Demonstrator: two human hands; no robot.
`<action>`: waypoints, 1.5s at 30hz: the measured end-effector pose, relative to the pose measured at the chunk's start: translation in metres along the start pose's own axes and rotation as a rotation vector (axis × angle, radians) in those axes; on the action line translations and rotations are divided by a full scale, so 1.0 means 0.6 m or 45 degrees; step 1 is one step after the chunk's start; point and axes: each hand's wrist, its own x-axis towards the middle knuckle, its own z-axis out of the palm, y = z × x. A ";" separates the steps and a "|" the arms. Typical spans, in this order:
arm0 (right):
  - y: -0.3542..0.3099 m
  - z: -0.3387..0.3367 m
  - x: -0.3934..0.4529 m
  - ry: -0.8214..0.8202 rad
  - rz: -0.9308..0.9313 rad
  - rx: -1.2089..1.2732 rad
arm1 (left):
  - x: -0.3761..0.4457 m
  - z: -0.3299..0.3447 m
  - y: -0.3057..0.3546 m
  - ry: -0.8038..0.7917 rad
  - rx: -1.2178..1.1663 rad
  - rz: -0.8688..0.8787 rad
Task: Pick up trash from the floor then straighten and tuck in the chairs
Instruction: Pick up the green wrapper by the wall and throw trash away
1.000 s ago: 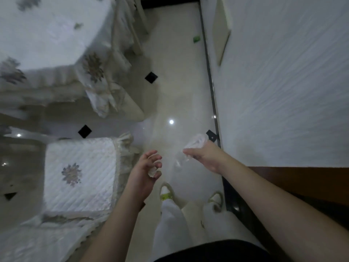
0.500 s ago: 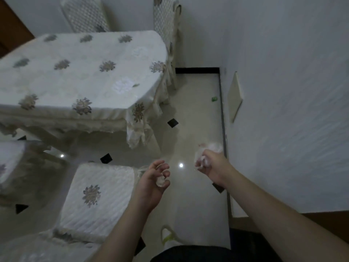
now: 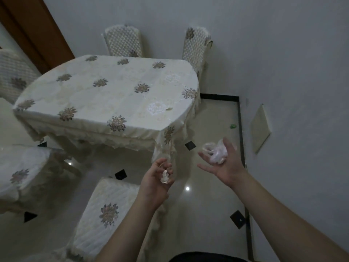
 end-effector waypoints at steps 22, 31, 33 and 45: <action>-0.199 0.022 0.342 0.019 0.194 -0.156 | 0.342 0.148 0.092 0.205 -0.037 0.108; -0.268 0.068 0.482 -0.150 0.239 -0.197 | 0.470 0.183 0.135 0.370 -0.049 0.236; -0.266 0.076 0.514 -0.134 0.236 -0.195 | 0.500 0.176 0.143 0.389 0.048 0.257; -0.274 0.112 0.730 0.000 0.454 -0.266 | 0.727 0.112 0.207 0.556 0.873 0.114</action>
